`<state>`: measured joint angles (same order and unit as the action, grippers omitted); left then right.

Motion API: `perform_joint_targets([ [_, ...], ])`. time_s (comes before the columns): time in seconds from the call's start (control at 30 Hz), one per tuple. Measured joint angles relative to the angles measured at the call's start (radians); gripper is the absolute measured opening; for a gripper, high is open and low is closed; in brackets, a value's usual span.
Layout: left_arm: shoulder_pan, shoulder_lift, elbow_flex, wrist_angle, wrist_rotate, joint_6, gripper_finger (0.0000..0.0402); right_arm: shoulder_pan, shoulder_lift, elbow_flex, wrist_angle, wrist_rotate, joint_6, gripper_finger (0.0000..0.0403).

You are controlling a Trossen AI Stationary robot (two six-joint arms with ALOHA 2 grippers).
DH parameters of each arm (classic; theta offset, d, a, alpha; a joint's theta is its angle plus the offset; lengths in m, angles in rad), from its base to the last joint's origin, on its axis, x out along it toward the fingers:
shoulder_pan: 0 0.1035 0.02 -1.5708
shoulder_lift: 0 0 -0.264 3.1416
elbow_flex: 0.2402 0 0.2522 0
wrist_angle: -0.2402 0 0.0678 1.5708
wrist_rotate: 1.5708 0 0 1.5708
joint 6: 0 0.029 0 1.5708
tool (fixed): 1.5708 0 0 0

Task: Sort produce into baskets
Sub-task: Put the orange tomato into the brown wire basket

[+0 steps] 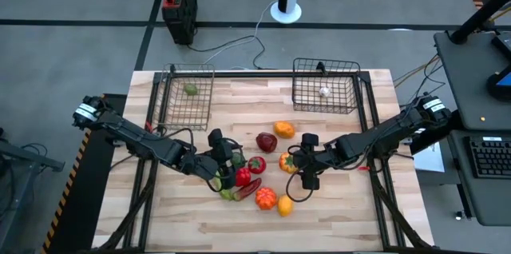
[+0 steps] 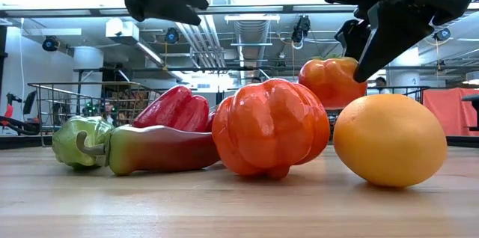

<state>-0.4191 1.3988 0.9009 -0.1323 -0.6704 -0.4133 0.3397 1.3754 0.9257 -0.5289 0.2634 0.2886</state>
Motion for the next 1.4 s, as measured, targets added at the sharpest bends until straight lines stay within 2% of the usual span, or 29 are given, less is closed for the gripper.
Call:
perform_joint_targets([
  [0.27, 0.0, 0.037, 0.0, 0.002, 0.0, 0.012, 0.0233, 0.0, 0.0, -0.001, 0.0, 0.0, 0.007, 0.0299],
  [0.97, 0.0, 0.038, 0.0, 0.03, -0.013, 0.001, 0.0235, 0.0, 0.001, -0.002, 0.026, 0.017, -0.02, 0.0299],
  [1.13, 0.0, 0.031, 0.0, 0.027, -0.049, 0.068, 0.0254, 0.0, 0.001, -0.002, 0.073, 0.063, -0.067, 0.0299],
  [1.4, 0.001, 0.015, 0.0, 0.021, -0.047, 0.287, 0.0279, 0.0, 0.001, -0.002, 0.179, 0.08, -0.08, 0.0299],
])
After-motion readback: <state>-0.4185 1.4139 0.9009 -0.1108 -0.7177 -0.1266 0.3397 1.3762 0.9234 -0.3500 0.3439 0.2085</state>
